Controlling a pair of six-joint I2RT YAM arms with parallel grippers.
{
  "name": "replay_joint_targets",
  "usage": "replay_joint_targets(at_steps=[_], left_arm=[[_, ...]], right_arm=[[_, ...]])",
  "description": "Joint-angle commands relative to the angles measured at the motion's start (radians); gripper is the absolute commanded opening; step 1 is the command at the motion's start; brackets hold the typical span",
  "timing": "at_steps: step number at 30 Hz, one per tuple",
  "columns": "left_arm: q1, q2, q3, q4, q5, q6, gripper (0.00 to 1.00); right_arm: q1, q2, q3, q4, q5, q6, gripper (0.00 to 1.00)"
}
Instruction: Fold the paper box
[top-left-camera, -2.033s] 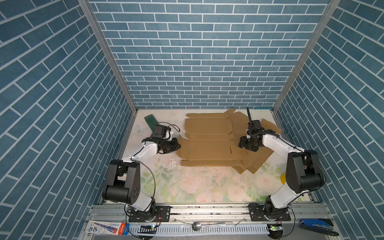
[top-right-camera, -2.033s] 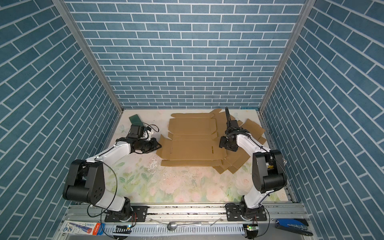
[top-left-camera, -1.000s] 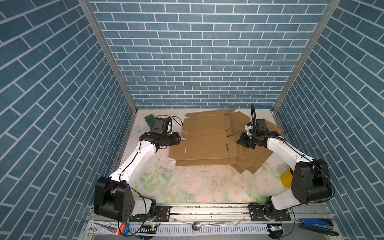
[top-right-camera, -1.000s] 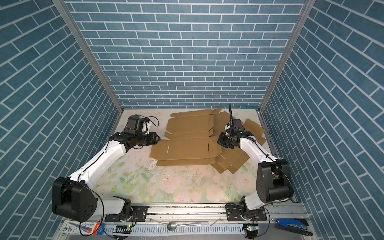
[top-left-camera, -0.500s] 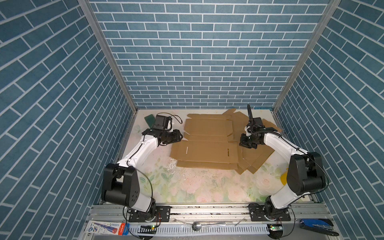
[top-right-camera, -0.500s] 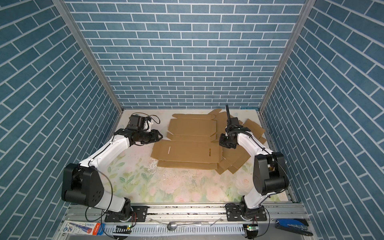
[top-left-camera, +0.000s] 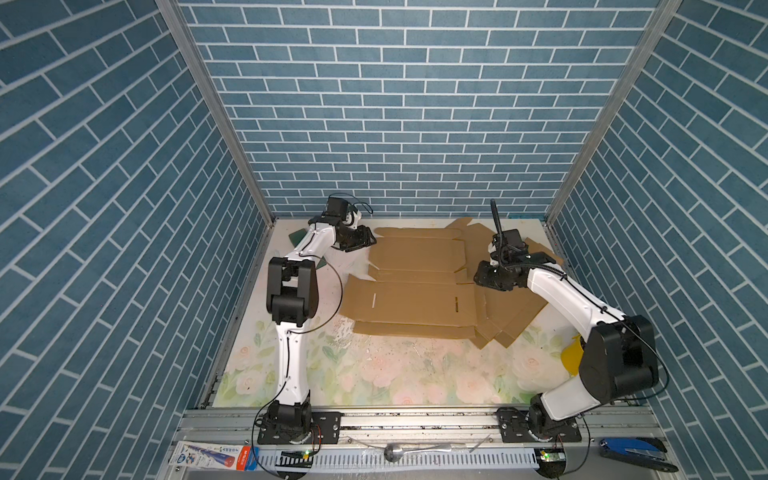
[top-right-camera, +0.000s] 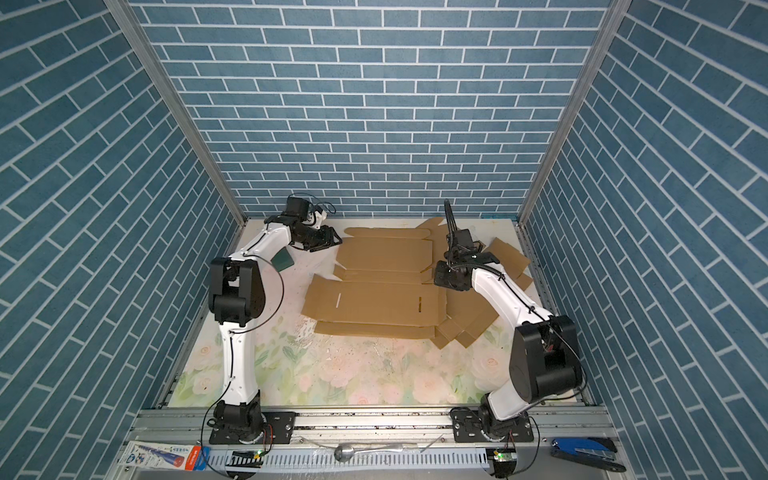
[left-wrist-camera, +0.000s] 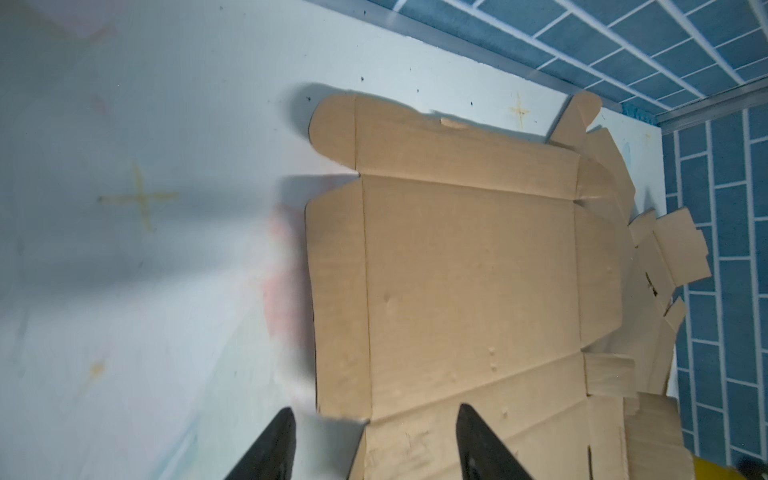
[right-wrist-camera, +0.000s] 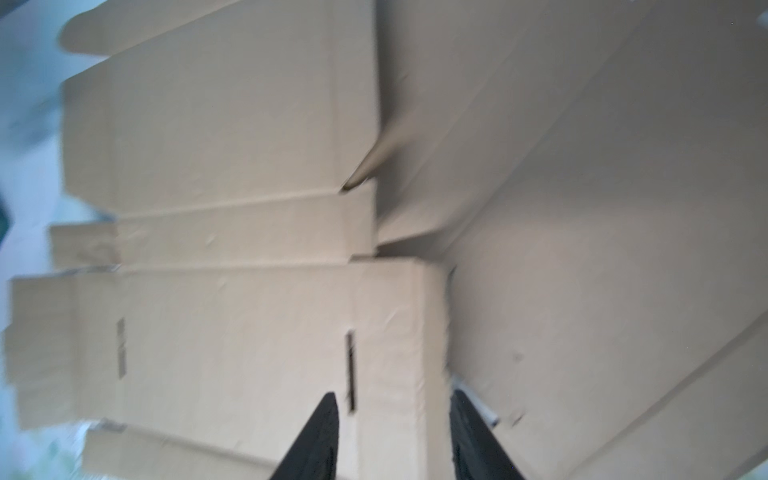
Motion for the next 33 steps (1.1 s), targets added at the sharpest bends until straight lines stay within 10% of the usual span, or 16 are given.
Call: replay_joint_targets(at_steps=[1, 13, 22, 33], left_arm=[[-0.016, 0.103, 0.127, -0.170, 0.026, 0.048, 0.61], [-0.039, 0.255, 0.249, -0.167, 0.079, -0.006, 0.38], [-0.022, 0.225, 0.162, -0.099, 0.084, -0.029, 0.49], [-0.037, 0.222, 0.068, 0.062, 0.157, -0.162, 0.18]], right_arm=[[0.033, -0.075, -0.104, 0.044, -0.085, 0.125, 0.45], [0.191, -0.156, -0.233, 0.104, -0.115, 0.270, 0.45], [0.196, -0.158, -0.245, 0.120, -0.119, 0.277, 0.44], [0.198, -0.172, -0.257, 0.126, -0.106, 0.290, 0.44]])
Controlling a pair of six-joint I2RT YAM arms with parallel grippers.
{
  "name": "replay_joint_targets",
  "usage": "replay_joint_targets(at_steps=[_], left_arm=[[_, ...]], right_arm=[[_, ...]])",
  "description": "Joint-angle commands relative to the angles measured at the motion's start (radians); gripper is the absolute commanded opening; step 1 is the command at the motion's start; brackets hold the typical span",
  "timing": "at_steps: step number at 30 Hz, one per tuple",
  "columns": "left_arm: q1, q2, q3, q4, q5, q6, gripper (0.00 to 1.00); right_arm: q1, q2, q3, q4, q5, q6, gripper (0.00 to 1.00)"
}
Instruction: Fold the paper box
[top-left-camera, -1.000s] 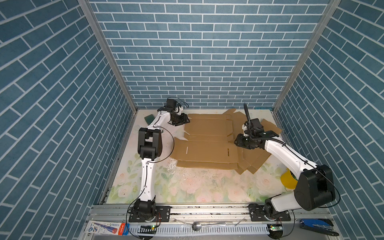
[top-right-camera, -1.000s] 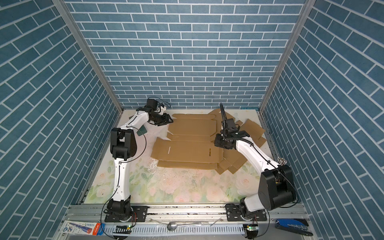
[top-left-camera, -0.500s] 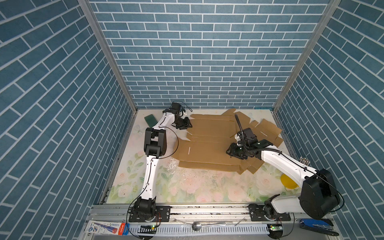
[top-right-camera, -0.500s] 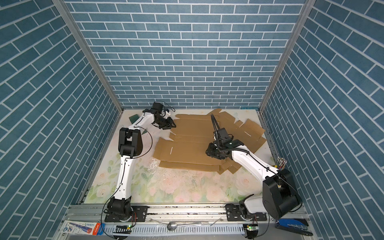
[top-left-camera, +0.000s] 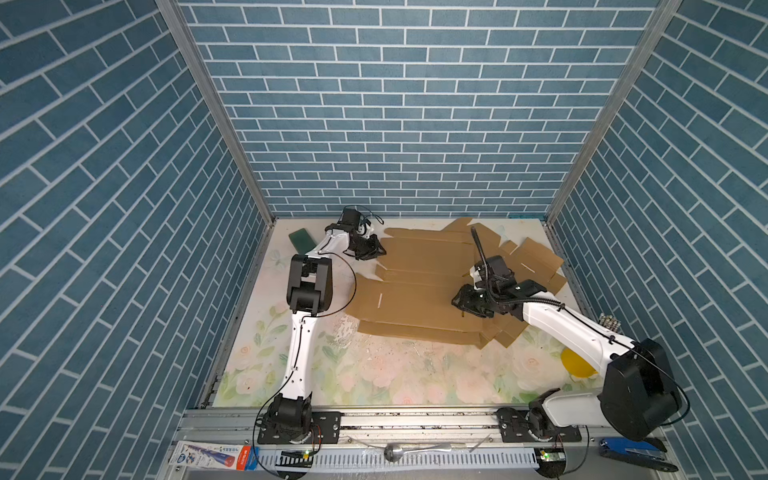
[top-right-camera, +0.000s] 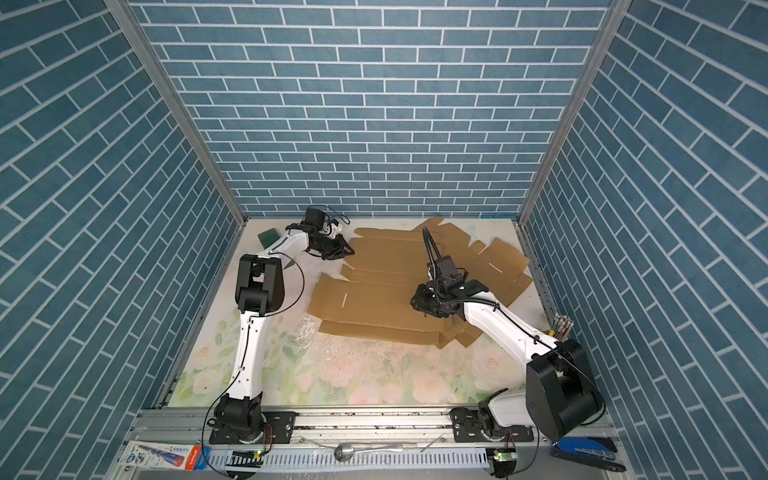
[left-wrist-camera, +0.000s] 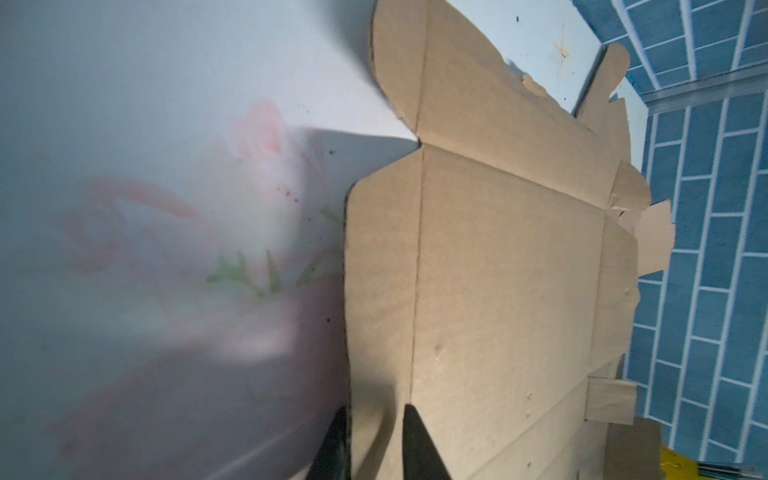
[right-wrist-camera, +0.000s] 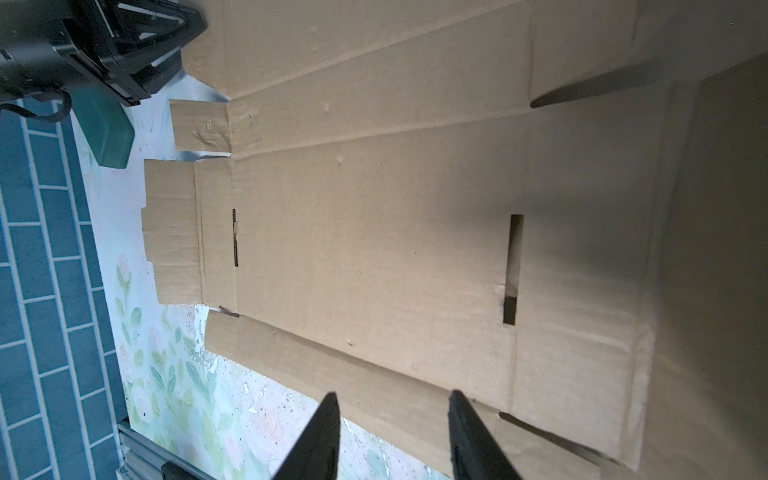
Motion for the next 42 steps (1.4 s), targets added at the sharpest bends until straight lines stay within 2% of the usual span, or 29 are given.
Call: replay_joint_targets(at_steps=[1, 6, 9, 12, 14, 17, 22, 27, 32, 37, 42], left_arm=[[-0.005, -0.023, -0.063, 0.034, -0.007, -0.050, 0.14], [0.017, -0.157, -0.219, 0.216, -0.010, -0.192, 0.00], [0.026, -0.283, -0.372, 0.362, -0.025, -0.292, 0.00], [0.036, -0.430, -0.587, 0.569, -0.065, -0.439, 0.00], [0.044, -0.535, -0.789, 0.799, -0.116, -0.594, 0.00], [0.042, -0.653, -1.041, 1.048, -0.227, -0.772, 0.00], [0.038, -0.812, -1.344, 1.253, -0.432, -0.899, 0.00], [0.005, -0.956, -1.528, 1.274, -0.611, -0.945, 0.00], [-0.061, -1.146, -1.663, 1.159, -0.754, -0.965, 0.00], [-0.096, -1.316, -1.718, 0.972, -0.829, -0.965, 0.00], [-0.110, -1.381, -1.764, 0.936, -0.834, -0.972, 0.01]], right_arm=[[0.006, -0.030, -0.032, 0.003, 0.007, 0.042, 0.44], [0.004, -0.030, -0.022, 0.009, -0.004, 0.047, 0.43], [0.005, -0.038, -0.012, 0.005, -0.005, 0.048, 0.43], [0.005, -0.038, -0.002, 0.009, -0.013, 0.053, 0.43], [0.007, -0.038, -0.002, 0.015, -0.015, 0.062, 0.43], [0.011, -0.053, -0.012, 0.029, -0.015, 0.093, 0.43], [0.023, -0.094, -0.048, 0.052, -0.008, 0.201, 0.47], [0.033, -0.111, -0.123, 0.093, 0.017, 0.322, 0.59], [0.031, -0.091, -0.200, 0.224, 0.024, 0.418, 0.64], [0.050, -0.010, -0.272, 0.458, -0.025, 0.517, 0.65], [0.116, 0.065, -0.291, 0.577, -0.008, 0.601, 0.63]])
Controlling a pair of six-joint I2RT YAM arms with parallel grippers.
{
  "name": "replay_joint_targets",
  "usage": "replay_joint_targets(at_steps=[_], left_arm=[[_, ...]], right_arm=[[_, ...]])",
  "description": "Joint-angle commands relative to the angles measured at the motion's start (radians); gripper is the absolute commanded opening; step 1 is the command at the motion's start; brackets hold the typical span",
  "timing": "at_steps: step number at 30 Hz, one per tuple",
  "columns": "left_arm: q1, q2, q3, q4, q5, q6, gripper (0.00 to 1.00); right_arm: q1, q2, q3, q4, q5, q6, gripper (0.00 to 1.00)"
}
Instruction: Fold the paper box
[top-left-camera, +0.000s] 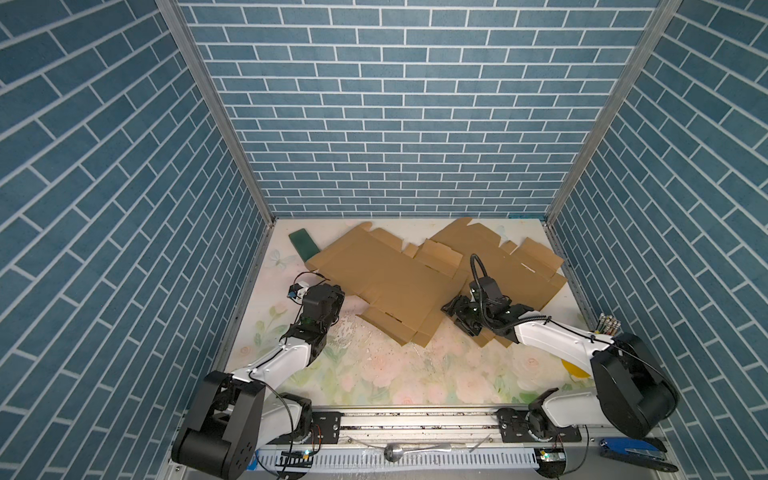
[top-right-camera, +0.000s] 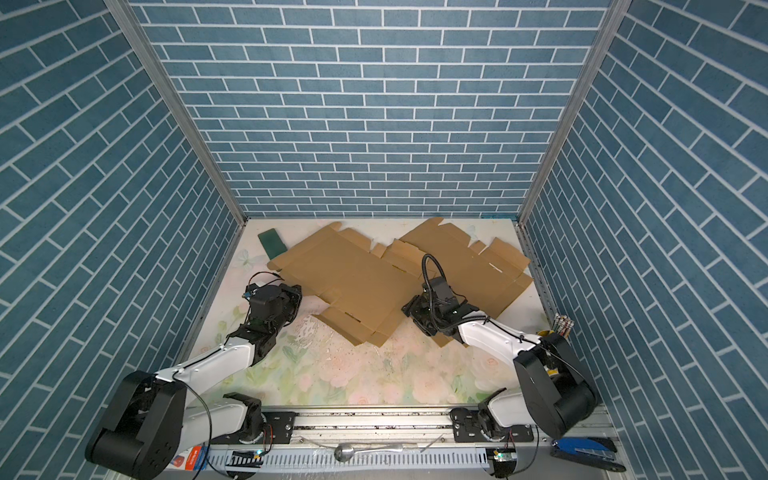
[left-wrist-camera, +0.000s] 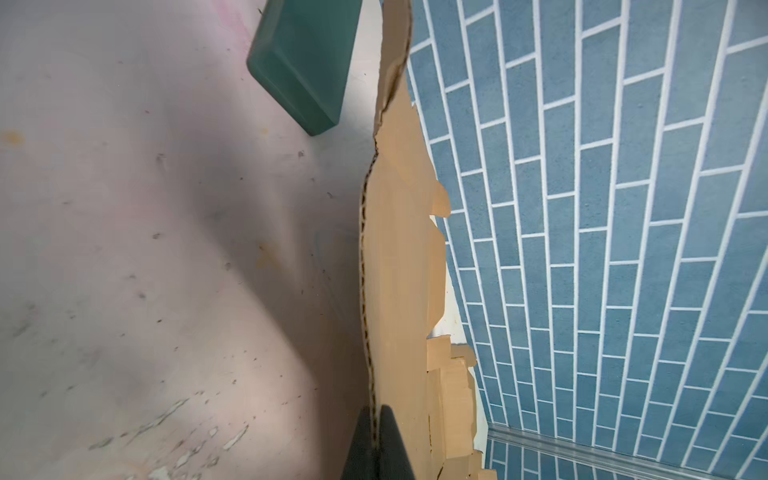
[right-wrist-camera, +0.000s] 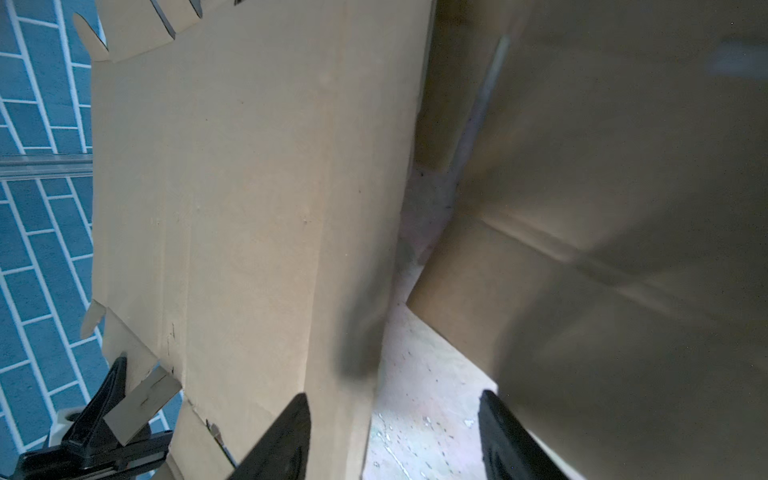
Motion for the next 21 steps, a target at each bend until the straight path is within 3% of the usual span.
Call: replay_joint_targets(at_steps=[1, 8, 11, 13, 17, 21], left_arm=[[-0.011, -0.019, -0.030, -0.066, -0.037, -0.010, 0.01], [-0.026, -0.063, -0.034, -0.113, -0.027, 0.008, 0.02], [-0.025, -0.096, 0.005, -0.224, -0.015, 0.052, 0.04], [-0.025, -0.116, 0.052, -0.354, 0.002, 0.090, 0.14], [-0.016, -0.157, 0.164, -0.630, 0.014, 0.203, 0.45], [-0.008, -0.191, 0.301, -0.880, -0.020, 0.374, 0.54]], right_arm=[[0.040, 0.042, -0.033, 0.175, 0.000, 0.125, 0.62], [0.063, 0.085, -0.025, 0.237, 0.010, 0.131, 0.35], [0.061, 0.097, -0.018, 0.220, 0.022, 0.110, 0.20], [0.059, 0.103, -0.003, 0.184, 0.017, 0.082, 0.16], [0.041, 0.090, 0.096, -0.036, 0.017, -0.089, 0.08], [-0.014, 0.077, 0.205, -0.313, 0.000, -0.327, 0.03]])
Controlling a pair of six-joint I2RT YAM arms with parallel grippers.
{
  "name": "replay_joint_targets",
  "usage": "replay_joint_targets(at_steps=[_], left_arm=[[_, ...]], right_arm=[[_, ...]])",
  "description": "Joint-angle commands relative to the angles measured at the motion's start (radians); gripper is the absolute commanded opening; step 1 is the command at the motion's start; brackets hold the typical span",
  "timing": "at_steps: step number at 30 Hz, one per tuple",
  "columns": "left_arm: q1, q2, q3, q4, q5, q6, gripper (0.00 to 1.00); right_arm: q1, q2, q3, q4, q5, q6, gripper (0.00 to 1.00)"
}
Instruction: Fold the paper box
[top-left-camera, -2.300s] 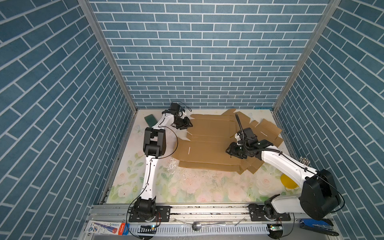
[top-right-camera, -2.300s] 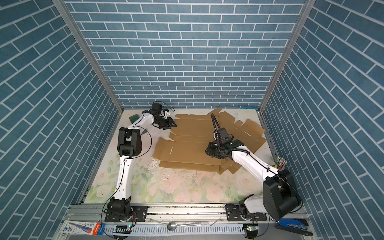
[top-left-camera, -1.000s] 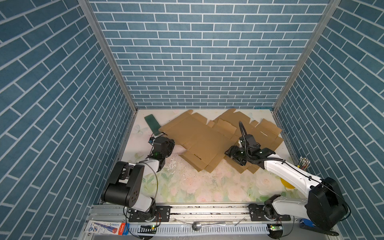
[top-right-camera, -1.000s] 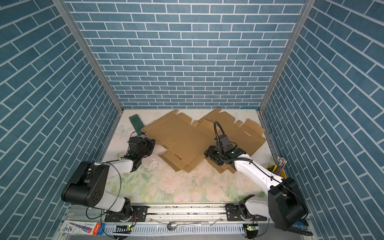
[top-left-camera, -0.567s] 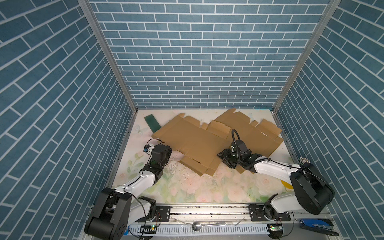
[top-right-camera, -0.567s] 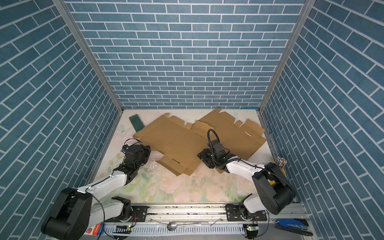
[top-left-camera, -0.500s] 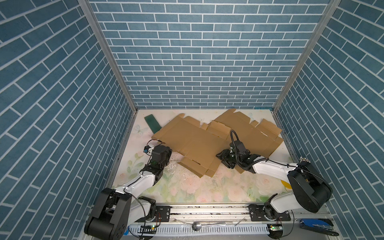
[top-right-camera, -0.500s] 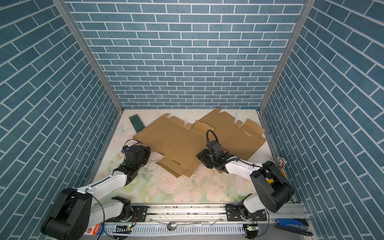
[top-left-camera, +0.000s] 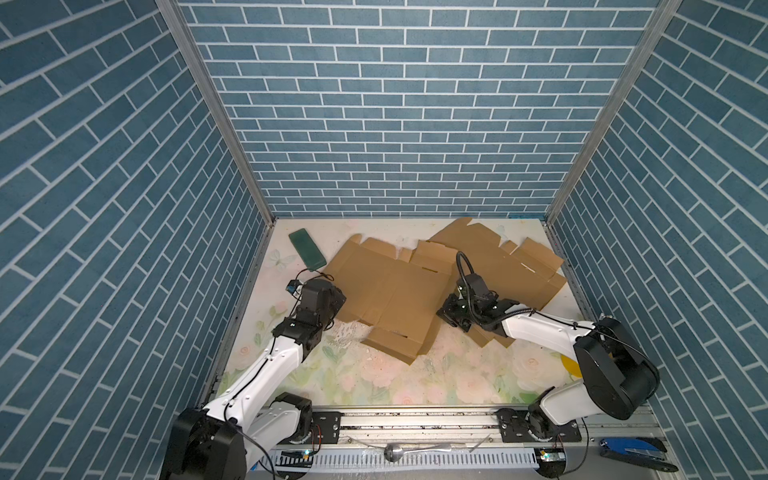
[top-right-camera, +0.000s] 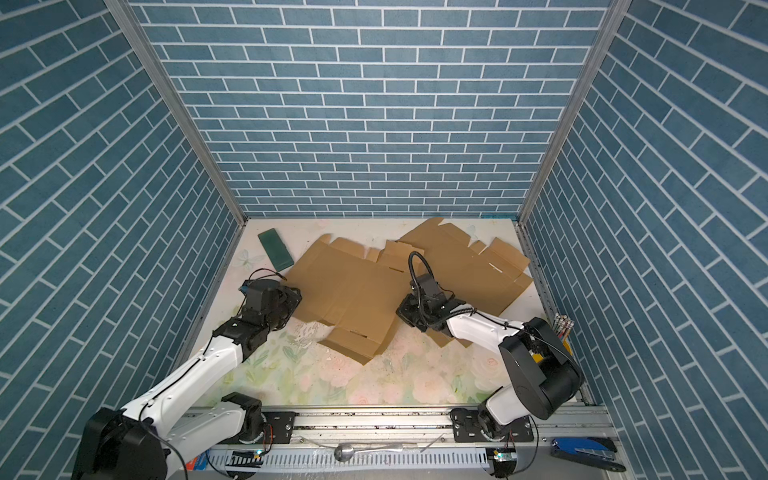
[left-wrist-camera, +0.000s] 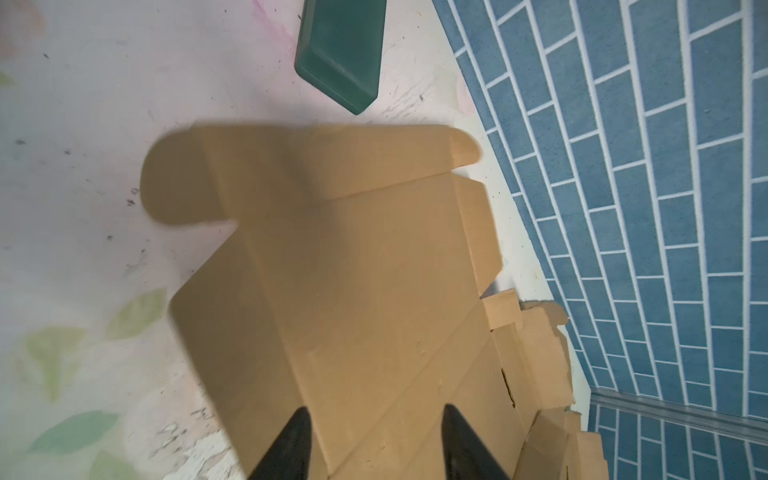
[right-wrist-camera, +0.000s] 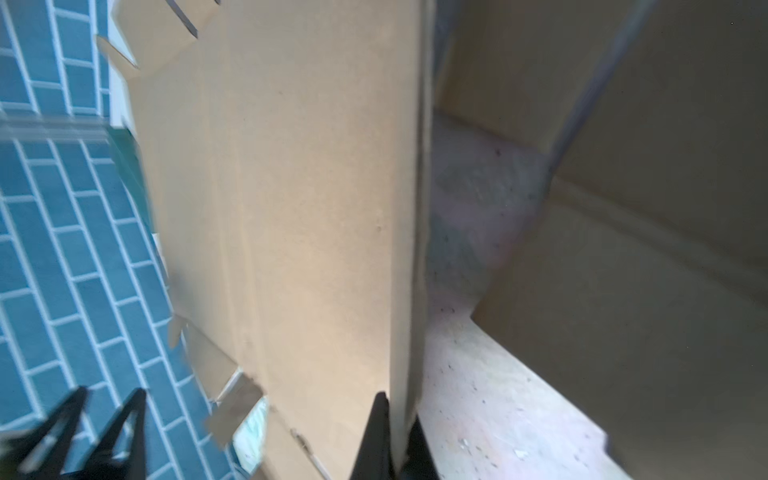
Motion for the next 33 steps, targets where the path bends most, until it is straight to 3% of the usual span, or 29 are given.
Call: replay_joint_targets(at_steps=[1, 5, 8, 13, 16, 19, 26, 33], left_arm=[[0.011, -0.047, 0.084, -0.298, -0.033, 0.180, 0.55], [0.011, -0.085, 0.179, -0.380, -0.037, 0.312, 0.57], [0.004, -0.018, 0.272, -0.372, 0.072, 0.445, 0.57], [-0.091, 0.097, 0.290, -0.168, 0.283, 0.561, 0.56], [-0.137, 0.159, 0.236, -0.006, 0.393, 0.554, 0.54], [-0.167, 0.237, 0.179, 0.083, 0.432, 0.558, 0.50], [-0.225, 0.370, 0.045, 0.243, 0.460, 0.539, 0.47], [-0.258, 0.517, -0.007, 0.381, 0.479, 0.519, 0.44]], right_arm=[[-0.049, -0.015, 0.105, -0.302, -0.018, -0.281, 0.02], [-0.096, 0.003, 0.248, -0.589, -0.033, -0.570, 0.01], [-0.101, 0.049, 0.408, -0.825, 0.062, -0.764, 0.01], [-0.099, 0.179, 0.667, -1.040, 0.145, -0.933, 0.01], [-0.084, 0.264, 0.809, -1.093, 0.215, -0.952, 0.01], [-0.040, 0.333, 0.925, -1.136, 0.369, -0.946, 0.01], [0.081, 0.405, 1.072, -1.192, 0.542, -0.938, 0.00], [0.187, 0.536, 1.246, -1.250, 0.670, -0.836, 0.00]])
